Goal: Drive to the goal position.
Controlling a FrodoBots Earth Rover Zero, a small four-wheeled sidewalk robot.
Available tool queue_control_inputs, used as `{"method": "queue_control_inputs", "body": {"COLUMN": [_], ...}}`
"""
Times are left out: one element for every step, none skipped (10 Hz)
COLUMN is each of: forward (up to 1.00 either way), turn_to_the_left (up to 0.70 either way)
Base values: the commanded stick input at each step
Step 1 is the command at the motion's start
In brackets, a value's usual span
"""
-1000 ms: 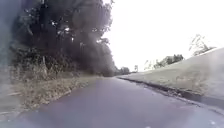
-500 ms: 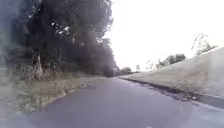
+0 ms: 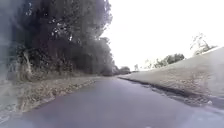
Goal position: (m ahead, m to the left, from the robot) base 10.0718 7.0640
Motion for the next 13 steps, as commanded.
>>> {"method": "queue_control_inputs", "body": {"forward": [1.00,1.00,1.00,1.00,1.00,1.00,1.00,1.00,1.00,1.00,1.00,1.00,1.00], "turn_to_the_left": [0.05,0.21,0.00,0.00,0.00,0.00,0.00,0.00,0.10,0.33,0.40,0.40,0.09]}}
